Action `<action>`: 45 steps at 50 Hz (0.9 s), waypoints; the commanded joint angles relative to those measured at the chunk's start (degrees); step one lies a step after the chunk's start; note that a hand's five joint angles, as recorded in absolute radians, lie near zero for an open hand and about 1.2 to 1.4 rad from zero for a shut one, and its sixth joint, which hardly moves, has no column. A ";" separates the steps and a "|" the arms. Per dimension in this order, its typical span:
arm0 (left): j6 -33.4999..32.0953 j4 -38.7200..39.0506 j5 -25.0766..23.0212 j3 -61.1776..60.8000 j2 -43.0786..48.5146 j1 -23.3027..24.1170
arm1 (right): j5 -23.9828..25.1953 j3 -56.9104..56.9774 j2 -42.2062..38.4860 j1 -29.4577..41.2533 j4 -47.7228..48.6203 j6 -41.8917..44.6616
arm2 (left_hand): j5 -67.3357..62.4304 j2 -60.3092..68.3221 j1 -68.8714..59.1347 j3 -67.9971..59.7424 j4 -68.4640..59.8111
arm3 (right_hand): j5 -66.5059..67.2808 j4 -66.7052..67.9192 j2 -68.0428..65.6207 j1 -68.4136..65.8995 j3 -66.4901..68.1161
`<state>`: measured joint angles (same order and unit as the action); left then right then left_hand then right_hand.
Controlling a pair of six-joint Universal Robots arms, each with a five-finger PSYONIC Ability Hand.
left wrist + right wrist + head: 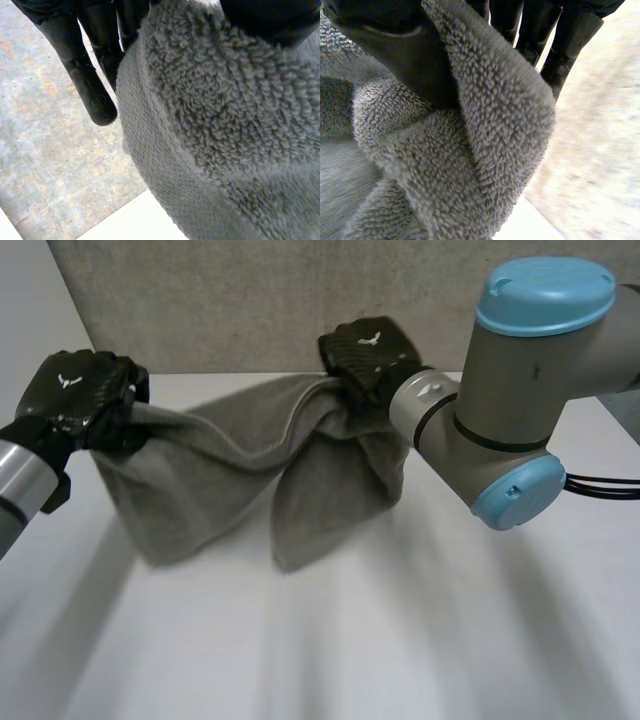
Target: Fold the towel.
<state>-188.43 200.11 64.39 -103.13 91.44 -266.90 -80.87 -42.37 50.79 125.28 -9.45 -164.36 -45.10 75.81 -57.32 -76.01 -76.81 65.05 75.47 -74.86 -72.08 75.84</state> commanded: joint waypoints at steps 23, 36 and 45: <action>-0.10 4.15 5.49 -6.99 11.21 5.61 | 5.55 -34.36 7.66 -4.51 0.13 8.97 | -20.88 0.18 -18.66 0.02 0.83 | -36.03 -36.46 35.84 33.06 -36.82; -0.01 4.06 5.49 -7.79 10.69 5.69 | 8.36 -34.00 7.49 -6.54 6.45 8.97 | -20.88 0.18 -18.66 0.02 0.83 | -42.42 -42.85 42.23 39.45 -43.21; 0.08 4.15 5.40 -9.54 10.42 5.78 | 10.73 -34.36 6.61 -5.83 8.57 8.97 | -20.88 0.18 -18.66 0.02 0.83 | -42.43 -42.85 42.24 39.45 -43.22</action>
<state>-188.38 204.23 69.82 -111.88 101.97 -261.14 -71.83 -76.32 57.99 119.05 -1.82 -155.38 -45.10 75.79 -57.32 -76.00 -76.69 23.22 35.05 -35.45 -34.65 35.13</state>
